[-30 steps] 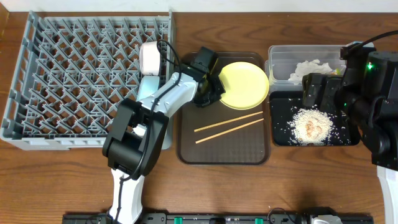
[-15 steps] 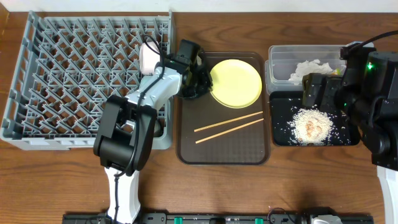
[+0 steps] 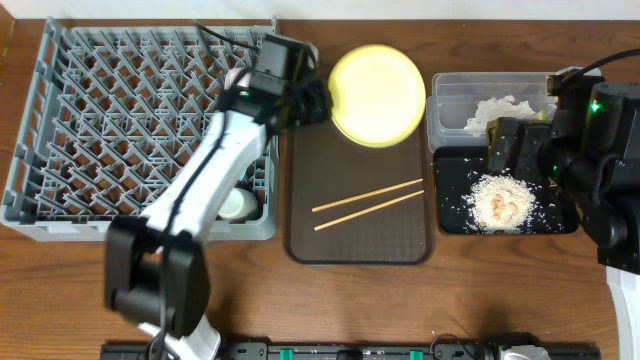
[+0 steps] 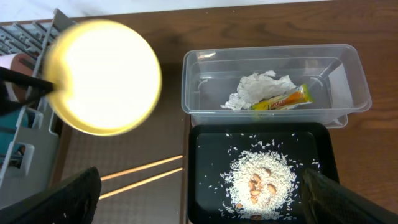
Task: Sort waste into correct bins and load items into the dishwasher
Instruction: 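Carry the yellow plate with the left gripper over the dish rack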
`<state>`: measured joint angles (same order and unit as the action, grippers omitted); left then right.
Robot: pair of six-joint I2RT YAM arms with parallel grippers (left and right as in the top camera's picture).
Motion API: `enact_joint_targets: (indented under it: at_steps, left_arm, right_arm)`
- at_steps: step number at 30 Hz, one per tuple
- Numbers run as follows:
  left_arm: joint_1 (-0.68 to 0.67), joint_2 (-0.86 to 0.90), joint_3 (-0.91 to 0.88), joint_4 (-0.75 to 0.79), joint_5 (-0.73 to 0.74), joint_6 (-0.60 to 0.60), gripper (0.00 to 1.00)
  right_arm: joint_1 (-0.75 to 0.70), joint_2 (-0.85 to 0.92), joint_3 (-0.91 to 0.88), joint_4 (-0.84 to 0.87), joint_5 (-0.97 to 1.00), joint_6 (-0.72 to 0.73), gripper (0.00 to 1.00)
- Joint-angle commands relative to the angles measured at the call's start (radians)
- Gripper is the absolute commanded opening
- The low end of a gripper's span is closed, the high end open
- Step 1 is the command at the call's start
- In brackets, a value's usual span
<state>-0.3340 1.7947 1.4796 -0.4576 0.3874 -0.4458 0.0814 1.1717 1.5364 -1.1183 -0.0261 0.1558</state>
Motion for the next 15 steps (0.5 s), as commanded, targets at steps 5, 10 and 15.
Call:
enact_joint_targets:
  at_steps: [5, 10, 15]
  left_arm:
    - [0.124, -0.15, -0.002, -0.059, -0.177, 0.072, 0.07]
    - [0.243, -0.191, -0.002, -0.078, -0.249, 0.072, 0.07]
    - [0.319, -0.194, -0.002, -0.08, -0.328, 0.106, 0.07]
  right_arm:
    - [-0.009, 0.001, 0.003, -0.001, 0.007, 0.004, 0.99]
    - [-0.009, 0.001, 0.003, -0.001, 0.007, 0.004, 0.99]
    - [-0.009, 0.001, 0.003, -0.001, 0.007, 0.004, 0.99]
